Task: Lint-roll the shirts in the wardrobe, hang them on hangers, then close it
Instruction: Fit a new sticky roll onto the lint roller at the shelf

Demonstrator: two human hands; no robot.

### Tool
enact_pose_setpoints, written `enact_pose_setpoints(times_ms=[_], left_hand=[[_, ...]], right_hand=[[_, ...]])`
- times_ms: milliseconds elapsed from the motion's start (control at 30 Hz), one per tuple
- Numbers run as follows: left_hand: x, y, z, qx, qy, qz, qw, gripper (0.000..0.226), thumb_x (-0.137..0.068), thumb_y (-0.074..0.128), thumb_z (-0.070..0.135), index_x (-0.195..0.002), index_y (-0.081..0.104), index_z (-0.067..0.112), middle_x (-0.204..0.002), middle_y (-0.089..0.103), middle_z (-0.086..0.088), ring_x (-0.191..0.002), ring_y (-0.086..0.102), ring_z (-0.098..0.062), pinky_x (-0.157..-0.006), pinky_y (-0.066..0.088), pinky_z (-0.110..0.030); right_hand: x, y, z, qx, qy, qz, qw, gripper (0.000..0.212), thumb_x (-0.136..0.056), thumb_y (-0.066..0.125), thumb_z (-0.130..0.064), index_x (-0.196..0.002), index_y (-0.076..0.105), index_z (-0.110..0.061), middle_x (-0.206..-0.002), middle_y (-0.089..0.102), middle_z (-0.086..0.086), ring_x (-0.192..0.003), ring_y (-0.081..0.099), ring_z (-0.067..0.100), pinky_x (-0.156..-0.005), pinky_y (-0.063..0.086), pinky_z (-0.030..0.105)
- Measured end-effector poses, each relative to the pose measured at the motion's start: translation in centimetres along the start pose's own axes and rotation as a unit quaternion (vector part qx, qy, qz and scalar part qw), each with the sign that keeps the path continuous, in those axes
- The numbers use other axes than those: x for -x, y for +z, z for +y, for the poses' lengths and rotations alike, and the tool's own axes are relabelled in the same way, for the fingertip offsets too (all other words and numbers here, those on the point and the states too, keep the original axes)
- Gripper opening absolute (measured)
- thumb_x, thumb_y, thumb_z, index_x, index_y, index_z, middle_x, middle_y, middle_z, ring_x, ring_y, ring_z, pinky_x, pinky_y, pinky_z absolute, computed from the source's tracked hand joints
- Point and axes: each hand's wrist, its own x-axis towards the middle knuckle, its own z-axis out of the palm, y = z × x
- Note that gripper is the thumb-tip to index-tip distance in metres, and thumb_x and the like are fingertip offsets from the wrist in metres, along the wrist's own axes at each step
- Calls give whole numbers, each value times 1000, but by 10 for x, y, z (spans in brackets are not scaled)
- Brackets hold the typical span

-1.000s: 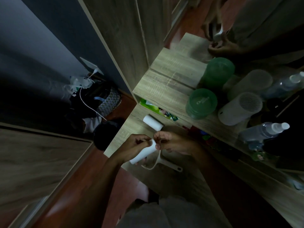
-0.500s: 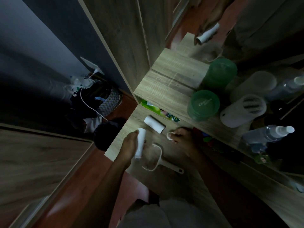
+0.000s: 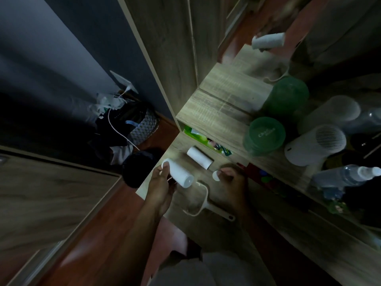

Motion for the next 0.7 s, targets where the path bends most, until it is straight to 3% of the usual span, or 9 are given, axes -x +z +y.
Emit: enact_pose_setpoints(times_ms=[100, 200, 300, 433, 700], left_hand=[[5, 4, -1, -11, 29, 6, 999, 24, -104, 46, 27, -117, 49, 6, -106, 61, -13, -93, 65, -25, -86, 55, -44], [12, 7, -4, -25, 52, -4, 998, 27, -104, 46, 26, -122, 48, 5, -107, 63, -12, -94, 67, -24, -81, 58, -38], [15, 7, -6, -37, 69, -17, 997, 28, -104, 46, 27, -123, 48, 5, -107, 66, -14, -93, 71, -23, -81, 58, -37], [15, 7, -9, -36, 83, -15, 996, 25, -104, 47, 26, -119, 50, 7, -100, 68, -11, -81, 74, -16, -72, 59, -32], [13, 5, -10, -32, 87, -8, 996, 15, -105, 46, 26, -107, 55, 14, -100, 68, -9, -84, 73, -16, -77, 58, -34]], right_hand=[[29, 2, -27, -84, -17, -90, 992, 21, -88, 74, -16, -104, 65, -26, -103, 71, -2, -95, 69, 15, -80, 59, 29], [51, 7, -46, -137, -53, -160, 976, 40, -77, 82, -17, -110, 63, -28, -109, 71, -5, -101, 68, 7, -83, 56, 22], [60, 12, -54, -121, -71, -138, 980, 45, -73, 86, -18, -109, 62, -31, -109, 70, -11, -103, 67, 4, -88, 56, 25], [59, 12, -58, -127, -77, -105, 983, 40, -72, 87, -14, -99, 61, -27, -99, 69, -8, -93, 67, 0, -82, 54, 18], [54, 16, -55, -122, -78, -107, 984, 42, -69, 89, -15, -102, 63, -15, -101, 71, -4, -95, 69, 4, -85, 58, 32]])
